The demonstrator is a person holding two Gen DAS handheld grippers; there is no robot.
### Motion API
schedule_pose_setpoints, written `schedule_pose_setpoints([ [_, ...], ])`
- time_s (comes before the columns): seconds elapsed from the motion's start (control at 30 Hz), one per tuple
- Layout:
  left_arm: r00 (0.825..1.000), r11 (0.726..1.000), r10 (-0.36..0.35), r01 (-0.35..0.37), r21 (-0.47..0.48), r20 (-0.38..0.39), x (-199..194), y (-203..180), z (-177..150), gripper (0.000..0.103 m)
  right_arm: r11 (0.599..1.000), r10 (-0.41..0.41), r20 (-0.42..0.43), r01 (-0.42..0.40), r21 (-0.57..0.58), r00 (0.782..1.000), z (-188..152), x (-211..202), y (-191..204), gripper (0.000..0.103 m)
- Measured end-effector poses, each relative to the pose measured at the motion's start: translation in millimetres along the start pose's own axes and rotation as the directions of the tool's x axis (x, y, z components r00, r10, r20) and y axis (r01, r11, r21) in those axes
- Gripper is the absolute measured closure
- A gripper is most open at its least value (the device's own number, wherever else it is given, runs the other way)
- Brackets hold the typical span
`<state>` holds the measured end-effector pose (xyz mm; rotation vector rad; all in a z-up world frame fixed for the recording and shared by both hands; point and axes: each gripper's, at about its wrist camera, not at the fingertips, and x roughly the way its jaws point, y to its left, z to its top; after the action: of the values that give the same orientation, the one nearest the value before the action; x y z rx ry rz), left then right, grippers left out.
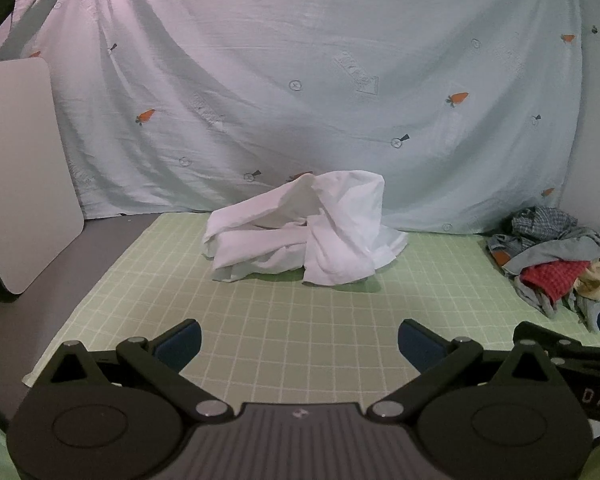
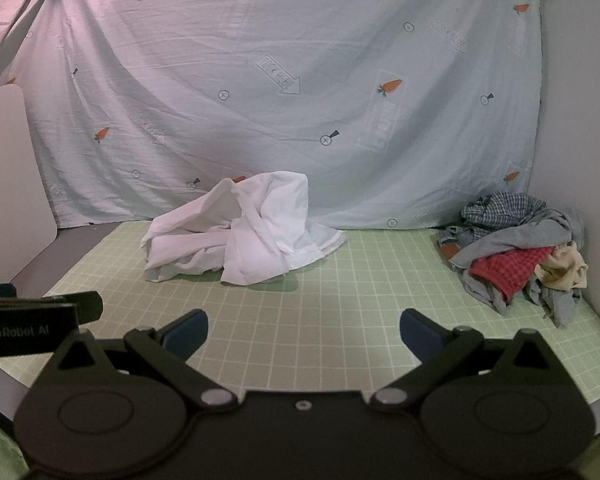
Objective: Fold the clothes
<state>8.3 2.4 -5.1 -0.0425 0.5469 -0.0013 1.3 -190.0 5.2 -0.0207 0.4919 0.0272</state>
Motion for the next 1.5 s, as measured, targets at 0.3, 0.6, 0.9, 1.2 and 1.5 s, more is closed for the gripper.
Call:
schedule_pose_setpoints([
  [0.3,1.000,1.000,0.005,-0.005,0.001,-0.008,0.9,-2.8,1.2,0.000,1.000,-0.002,-0.007,0.002,-0.001,1.000,1.4,0.0,0.4,0.000],
  [0.6,1.000,1.000,0.004,-0.004,-0.004,-0.011,-2.0,-0.4,-0.4,0.000,1.000,-0.005,-0.013,0.005,0.005,1.000,1.9,1.9,-0.9,0.000],
  [0.9,1.000,1.000,-0.010,0.010,-0.013,-0.012,-0.5,2.1,5.0,0.000,1.000,-0.012,-0.017,0.012,0.006,1.000,2.0,2.4,-1.9,0.000],
  [1.2,1.000,0.999,-0.030,0.030,-0.032,-0.007,0.6,7.1,9.1,0.000,0.999,-0.038,-0.024,0.038,0.023,0.999,0.8,8.2,-0.2,0.000],
  [1.5,0.998,0.995,-0.060,0.056,-0.082,-0.036,28.2,-4.0,12.6,0.000,0.997,-0.081,-0.015,0.081,0.013,0.997,7.2,28.3,-12.3,0.000],
])
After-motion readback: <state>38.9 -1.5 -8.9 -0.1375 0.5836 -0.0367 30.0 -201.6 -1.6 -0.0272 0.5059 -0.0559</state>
